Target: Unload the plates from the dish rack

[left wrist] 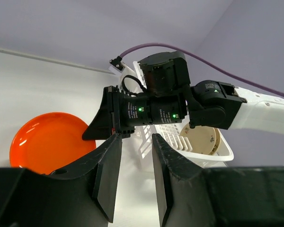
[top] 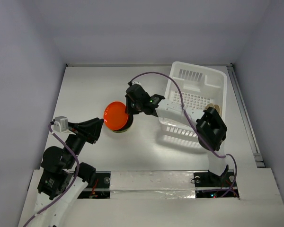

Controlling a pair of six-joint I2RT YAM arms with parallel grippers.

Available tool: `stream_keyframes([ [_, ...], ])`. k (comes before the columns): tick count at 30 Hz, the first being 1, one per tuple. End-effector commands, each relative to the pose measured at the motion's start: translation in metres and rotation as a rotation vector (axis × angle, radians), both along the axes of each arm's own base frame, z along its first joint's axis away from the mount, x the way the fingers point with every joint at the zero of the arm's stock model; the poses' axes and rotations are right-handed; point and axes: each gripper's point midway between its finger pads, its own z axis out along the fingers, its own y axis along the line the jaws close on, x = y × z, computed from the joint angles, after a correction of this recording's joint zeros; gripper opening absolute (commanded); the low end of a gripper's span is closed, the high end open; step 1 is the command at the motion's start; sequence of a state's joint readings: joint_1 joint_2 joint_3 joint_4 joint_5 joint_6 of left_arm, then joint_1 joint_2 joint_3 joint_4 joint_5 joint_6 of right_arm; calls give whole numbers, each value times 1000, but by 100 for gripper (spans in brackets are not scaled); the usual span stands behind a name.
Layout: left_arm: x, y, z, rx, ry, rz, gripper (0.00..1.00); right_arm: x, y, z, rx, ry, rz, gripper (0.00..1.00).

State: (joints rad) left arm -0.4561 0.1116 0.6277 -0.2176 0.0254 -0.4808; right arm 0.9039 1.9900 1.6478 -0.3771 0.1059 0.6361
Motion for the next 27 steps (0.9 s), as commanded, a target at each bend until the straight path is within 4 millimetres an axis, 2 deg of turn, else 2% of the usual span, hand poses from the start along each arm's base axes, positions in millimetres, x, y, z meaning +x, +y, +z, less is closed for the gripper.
stream_keyframes([
  [1, 3, -2, 6, -10, -18, -5, 29, 6, -1, 13, 39, -31, -31, 15],
  [8, 3, -3, 6, -10, -18, -7, 29, 7, -13, -3, -36, -19, -64, 20],
  [9, 3, -3, 5, -9, -17, -7, 29, 8, -14, -4, -44, -19, -70, 28],
  [10, 3, -3, 6, -11, -18, -7, 29, 8, -15, -5, -50, -18, -68, 29],
  [12, 3, -3, 6, -10, -18, -7, 29, 9, -20, -3, -70, -26, -83, 45],
  [15, 3, -3, 6, -11, -19, -8, 29, 10, -30, 13, -79, -59, -101, 58],
  [16, 2, -3, 6, -12, -21, -10, 29, 10, -35, 19, -85, -74, -110, 58],
  [17, 2, -3, 7, -12, -24, -10, 29, 15, -47, 38, -91, -122, -157, 59],
  [18, 2, -3, 7, -11, -24, -11, 29, 14, -59, 44, -119, -140, -181, 58],
  [20, 1, -3, 7, -13, -29, -14, 29, 20, -83, 65, -142, -196, -257, 52],
  [21, 0, -3, 8, -15, -29, -16, 29, 12, -97, 81, -133, -211, -277, 34],
  [22, -1, -3, 9, -15, -34, -17, 29, 15, -113, 87, -138, -221, -314, 18],
  [23, -1, -3, 9, -16, -37, -19, 29, 19, -138, 91, -171, -229, -373, 2],
  [24, -2, -3, 10, -15, -39, -20, 29, 14, -159, 111, -148, -251, -415, 0],
  [25, -3, -4, 9, -15, -43, -26, 29, 10, -180, 103, -186, -239, -447, 0],
  [26, -3, -4, 10, -18, -46, -29, 29, 11, -215, 100, -238, -231, -521, 0],
  [27, -3, -5, 11, -17, -49, -32, 30, 7, -237, 100, -253, -223, -570, 0],
])
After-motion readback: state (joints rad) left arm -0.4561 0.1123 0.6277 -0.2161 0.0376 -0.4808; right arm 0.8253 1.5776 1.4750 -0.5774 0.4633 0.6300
